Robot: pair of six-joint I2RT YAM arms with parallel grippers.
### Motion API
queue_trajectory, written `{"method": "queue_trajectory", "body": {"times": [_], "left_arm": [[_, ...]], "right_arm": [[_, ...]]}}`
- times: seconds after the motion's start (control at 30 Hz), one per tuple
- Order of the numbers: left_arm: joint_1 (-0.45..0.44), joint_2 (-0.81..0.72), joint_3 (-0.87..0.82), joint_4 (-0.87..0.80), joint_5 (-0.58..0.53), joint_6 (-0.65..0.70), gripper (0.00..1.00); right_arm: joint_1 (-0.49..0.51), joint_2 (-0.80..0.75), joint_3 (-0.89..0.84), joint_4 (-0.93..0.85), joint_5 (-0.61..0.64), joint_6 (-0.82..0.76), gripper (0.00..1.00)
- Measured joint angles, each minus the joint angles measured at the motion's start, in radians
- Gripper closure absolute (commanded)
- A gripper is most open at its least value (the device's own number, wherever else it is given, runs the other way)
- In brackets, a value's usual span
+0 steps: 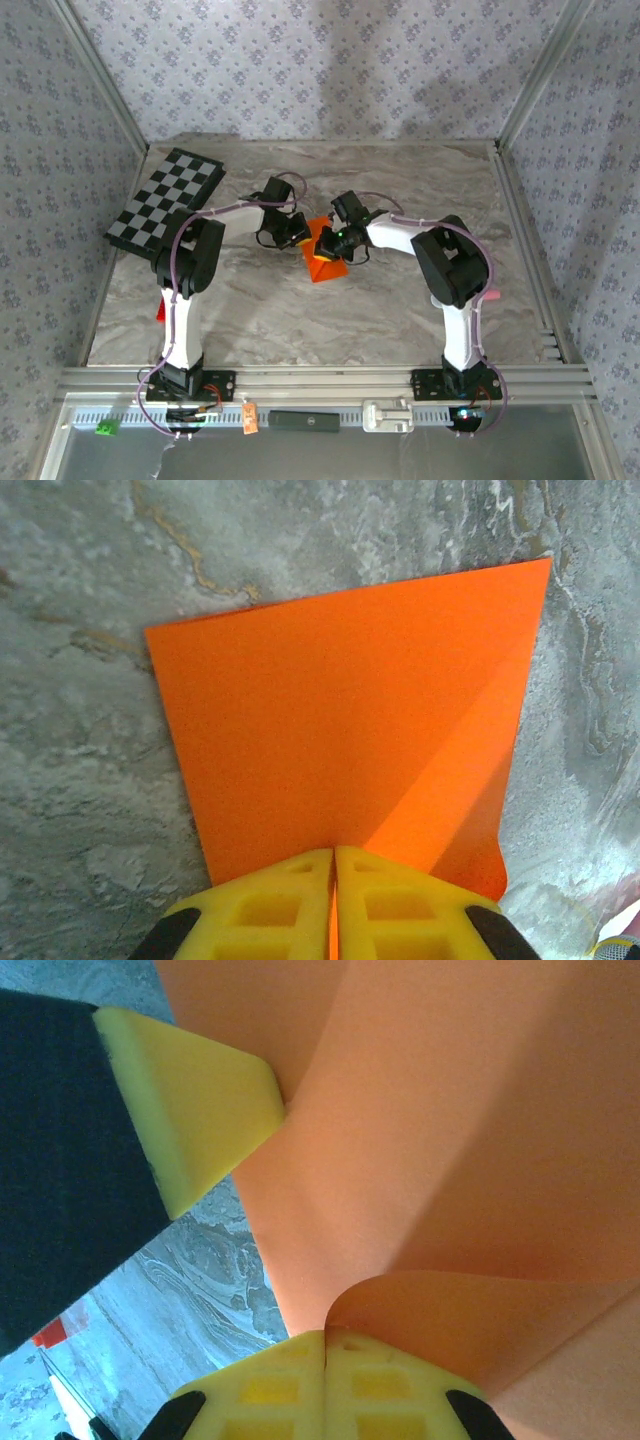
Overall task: Fold a paper plane with a square sheet of paper (pick it up from the middle)
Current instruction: Fold the triangle a second time at the center of the table.
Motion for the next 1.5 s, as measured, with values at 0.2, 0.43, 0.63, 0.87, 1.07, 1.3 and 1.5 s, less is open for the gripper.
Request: {"method": "queue_trajectory", "body": {"times": [0.2,0.43,0.63,0.87,1.07,1.3,1.5], "left_arm": [[0.000,0.001,0.000,0.003,0.004,0.000,0.90],[0.000,0.002,-0.003,0.009,0.008,0.000,0.90],[0.000,0.002,-0.004,0.011,0.008,0.000,0.90],[0.000,0.002,-0.005,0.012,0.008,0.000,0.90],[0.001,0.002,-0.006,0.014,0.012,0.000,0.90],[0.002,0.002,-0.008,0.018,0.015,-0.003,0.90],[0.002,0.002,-0.008,0.018,0.016,-0.003,0.90]], "right_arm": [[0.006,0.002,0.001,0.000,0.000,-0.003,0.99],[0.006,0.009,0.006,0.000,0.000,-0.003,0.99],[0.006,0.014,0.006,0.000,0.008,-0.003,0.99],[0.005,0.015,0.006,0.000,0.018,-0.002,0.99],[0.003,0.019,0.006,0.000,0.019,0.001,0.99],[0.003,0.023,0.006,0.000,0.018,0.002,0.99],[0.002,0.023,0.006,0.001,0.018,0.001,0.98]]}}
